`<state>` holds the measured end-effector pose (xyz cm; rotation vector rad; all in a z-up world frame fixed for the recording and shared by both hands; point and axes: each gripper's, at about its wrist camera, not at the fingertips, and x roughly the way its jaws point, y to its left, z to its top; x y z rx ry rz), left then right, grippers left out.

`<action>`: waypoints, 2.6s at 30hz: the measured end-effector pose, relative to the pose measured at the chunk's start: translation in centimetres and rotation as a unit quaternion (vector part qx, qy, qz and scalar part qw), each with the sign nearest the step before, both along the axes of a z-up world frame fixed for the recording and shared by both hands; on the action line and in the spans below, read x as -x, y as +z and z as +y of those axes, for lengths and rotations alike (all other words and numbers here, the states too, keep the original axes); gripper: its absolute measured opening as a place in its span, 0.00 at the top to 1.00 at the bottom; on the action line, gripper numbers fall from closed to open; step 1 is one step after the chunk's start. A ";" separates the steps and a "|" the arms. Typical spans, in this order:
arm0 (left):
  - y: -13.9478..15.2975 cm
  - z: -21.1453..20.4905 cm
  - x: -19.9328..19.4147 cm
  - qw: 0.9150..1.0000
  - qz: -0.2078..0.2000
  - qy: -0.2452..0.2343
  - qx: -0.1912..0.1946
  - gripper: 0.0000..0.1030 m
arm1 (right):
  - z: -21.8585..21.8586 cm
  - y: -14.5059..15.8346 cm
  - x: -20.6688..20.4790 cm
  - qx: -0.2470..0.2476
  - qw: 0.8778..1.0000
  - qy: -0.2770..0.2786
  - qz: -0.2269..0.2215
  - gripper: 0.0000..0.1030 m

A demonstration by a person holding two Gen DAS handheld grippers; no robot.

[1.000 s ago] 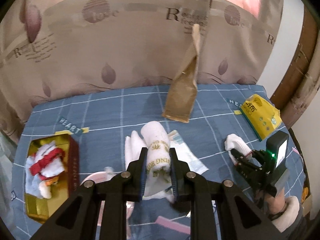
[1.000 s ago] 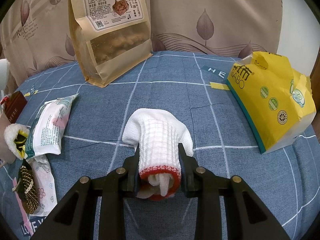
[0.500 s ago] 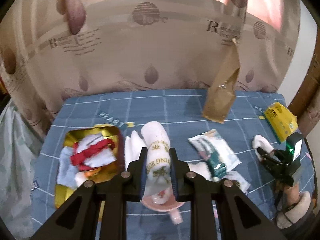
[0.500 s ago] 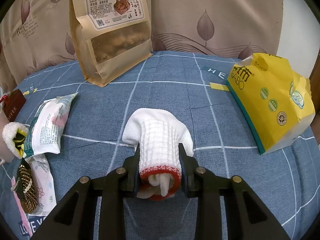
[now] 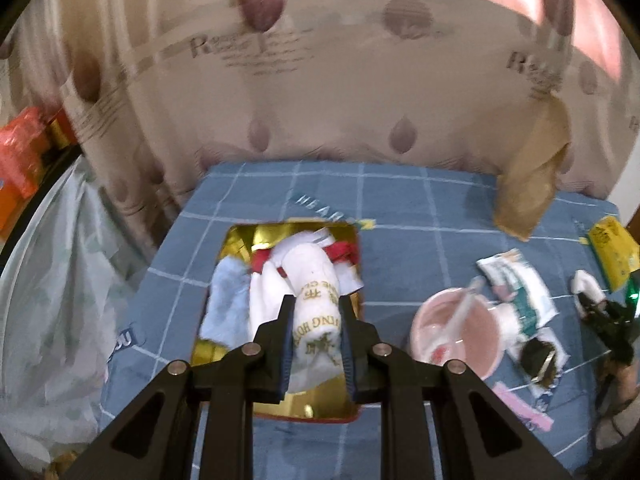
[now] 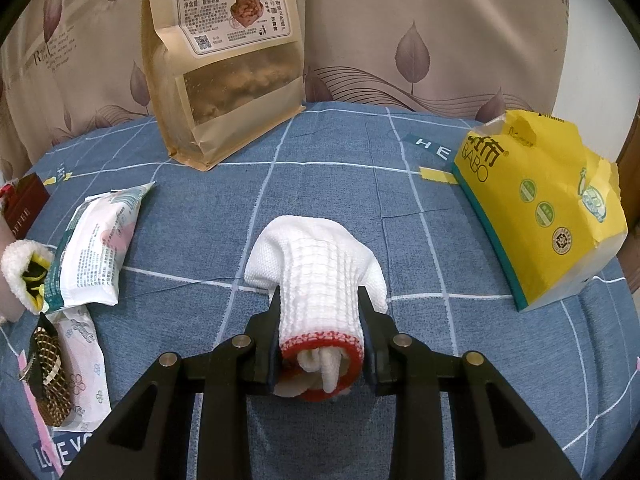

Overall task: Organize soft objects
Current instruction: 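Carry the printed white glove with the left gripper over the gold tray, then lower the white glove into the tray and open the left gripper, then carry the red-cuffed knit glove with the right gripper over the gold tray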

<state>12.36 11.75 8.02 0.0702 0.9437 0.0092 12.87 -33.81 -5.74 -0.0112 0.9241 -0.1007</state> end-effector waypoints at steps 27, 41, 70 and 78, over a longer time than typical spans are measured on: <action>-9.9 8.3 -0.6 0.995 0.057 0.076 0.001 0.80 | 0.5 0.0 0.0 0.022 1.000 -0.006 -0.007 0.70; -11.8 8.6 -1.0 0.994 0.071 0.079 -0.008 0.76 | 0.6 -0.1 -0.1 0.032 0.999 -0.004 -0.006 0.70; -7.5 9.6 5.6 0.992 -0.047 0.111 0.035 0.51 | 1.0 0.0 0.0 0.048 0.999 -0.002 -0.006 0.71; -8.2 10.5 5.9 0.991 -0.043 0.122 0.046 0.51 | 1.3 0.5 0.4 0.051 0.999 -0.007 -0.011 0.76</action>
